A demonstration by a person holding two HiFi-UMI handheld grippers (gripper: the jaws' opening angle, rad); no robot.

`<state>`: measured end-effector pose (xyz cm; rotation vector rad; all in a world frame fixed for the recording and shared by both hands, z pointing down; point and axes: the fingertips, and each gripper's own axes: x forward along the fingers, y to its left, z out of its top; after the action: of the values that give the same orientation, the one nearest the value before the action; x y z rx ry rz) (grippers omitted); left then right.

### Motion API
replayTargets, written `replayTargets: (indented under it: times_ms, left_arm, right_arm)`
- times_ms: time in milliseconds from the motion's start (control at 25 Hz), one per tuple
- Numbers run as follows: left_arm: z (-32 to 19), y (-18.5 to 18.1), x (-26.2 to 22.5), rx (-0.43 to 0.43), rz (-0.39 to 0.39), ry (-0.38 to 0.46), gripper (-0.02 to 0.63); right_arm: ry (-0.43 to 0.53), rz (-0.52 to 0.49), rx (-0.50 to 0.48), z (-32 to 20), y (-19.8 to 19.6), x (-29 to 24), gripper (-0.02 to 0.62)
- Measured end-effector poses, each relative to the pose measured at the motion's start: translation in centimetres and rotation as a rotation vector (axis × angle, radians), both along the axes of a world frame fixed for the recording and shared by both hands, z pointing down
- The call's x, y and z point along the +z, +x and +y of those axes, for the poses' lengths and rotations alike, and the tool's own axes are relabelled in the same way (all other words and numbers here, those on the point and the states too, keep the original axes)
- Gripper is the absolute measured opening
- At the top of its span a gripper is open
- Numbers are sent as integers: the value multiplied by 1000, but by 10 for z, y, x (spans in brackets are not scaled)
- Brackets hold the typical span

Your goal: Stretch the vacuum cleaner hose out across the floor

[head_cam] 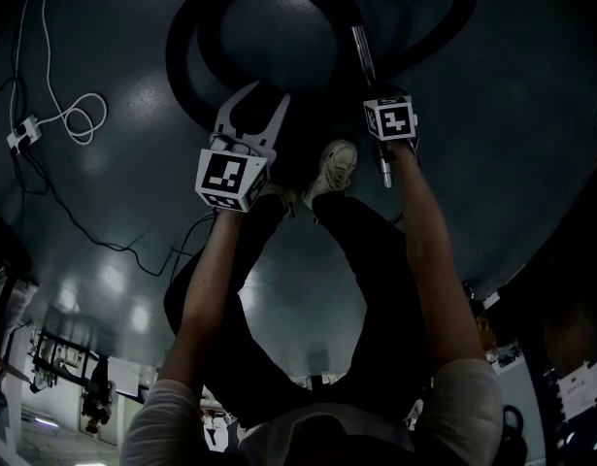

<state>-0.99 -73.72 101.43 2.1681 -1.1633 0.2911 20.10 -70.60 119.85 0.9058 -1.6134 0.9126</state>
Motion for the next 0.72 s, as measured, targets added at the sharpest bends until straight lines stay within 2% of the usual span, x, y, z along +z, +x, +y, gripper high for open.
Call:
replayTargets:
  times_ms: [120,240,480,640,720]
  left_arm:
    - [2,-16,-32,9,-29,-5,155]
    - [-4,-16,-100,56,-70,46,155]
    - [-52,-12,-282,100,-187,302,155]
    - [-29,-10,-431,175,-227,419,155]
    - [-28,-25,-513,184,-265,522,155]
  right_arm:
    - [129,67,-31,-9,-9,-49,186]
    - [285,137,-153,-29,-18,-138,186]
    - [615,273,-597,-105,-46,-357,186]
    - [715,412,-915,-92,-58,-519,186]
    - [800,469,-1060,-92,-74,-601,186]
